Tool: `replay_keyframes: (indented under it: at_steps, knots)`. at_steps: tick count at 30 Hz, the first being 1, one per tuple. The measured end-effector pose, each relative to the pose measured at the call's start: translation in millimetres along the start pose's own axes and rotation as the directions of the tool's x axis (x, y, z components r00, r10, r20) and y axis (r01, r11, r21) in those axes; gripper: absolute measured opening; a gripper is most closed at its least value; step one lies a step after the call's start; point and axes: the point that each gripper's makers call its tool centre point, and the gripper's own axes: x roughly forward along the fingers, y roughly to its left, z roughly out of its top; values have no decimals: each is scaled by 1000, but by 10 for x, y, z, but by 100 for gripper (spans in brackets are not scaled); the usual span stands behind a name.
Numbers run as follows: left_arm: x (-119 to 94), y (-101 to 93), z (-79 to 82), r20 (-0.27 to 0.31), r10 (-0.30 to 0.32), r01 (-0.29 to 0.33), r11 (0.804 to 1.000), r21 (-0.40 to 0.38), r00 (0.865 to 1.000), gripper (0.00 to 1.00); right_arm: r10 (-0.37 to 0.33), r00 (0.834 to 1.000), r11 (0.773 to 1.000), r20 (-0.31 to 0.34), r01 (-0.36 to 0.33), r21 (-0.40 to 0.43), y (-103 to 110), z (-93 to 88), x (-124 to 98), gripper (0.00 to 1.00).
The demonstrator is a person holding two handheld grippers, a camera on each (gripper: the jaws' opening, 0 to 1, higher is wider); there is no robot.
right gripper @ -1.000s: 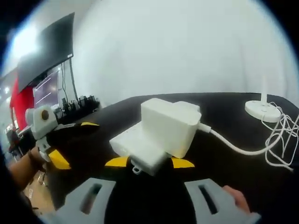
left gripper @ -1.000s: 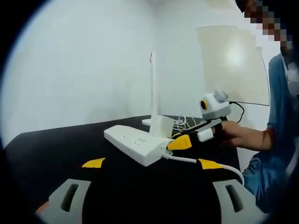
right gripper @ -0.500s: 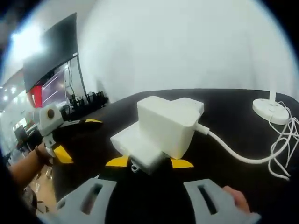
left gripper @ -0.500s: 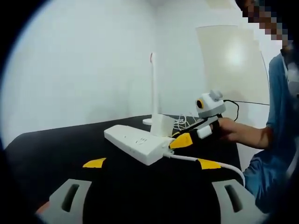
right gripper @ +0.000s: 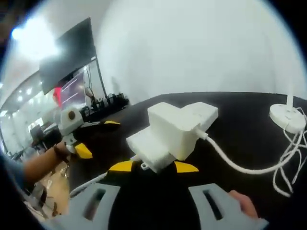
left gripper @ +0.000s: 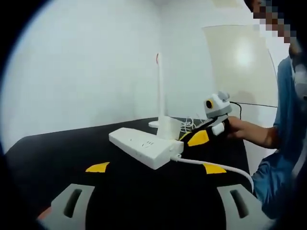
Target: Insert the desk lamp plug into the socket, turn on the power strip switch, turn on the lamp switch, then turn off the lamp switch, turn off the power strip switch, and remove the plug from the socket.
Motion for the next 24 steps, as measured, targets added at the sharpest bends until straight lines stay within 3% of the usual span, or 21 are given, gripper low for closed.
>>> replay_keyframes:
  at_steps: [12, 15, 19, 24]
  knots:
    - [12, 26, 21, 13, 17, -16, 1000, -17, 1000, 71, 110, 994, 984, 11, -107, -143, 182, 257, -515, 31]
    - [15, 35, 11, 8, 23, -23, 1000, -16, 1000, 71, 75, 997, 968, 24, -67, -243, 108, 322, -633, 31]
    - [25, 46, 2, 4, 27, -27, 1000, -14, 1000, 71, 113, 993, 966, 44, -99, -240, 116, 424, -834, 31]
    - [30, 38, -1, 0, 30, -30, 999, -16, 1000, 71, 98, 992, 971, 85, -77, -226, -98, 638, -1118, 31]
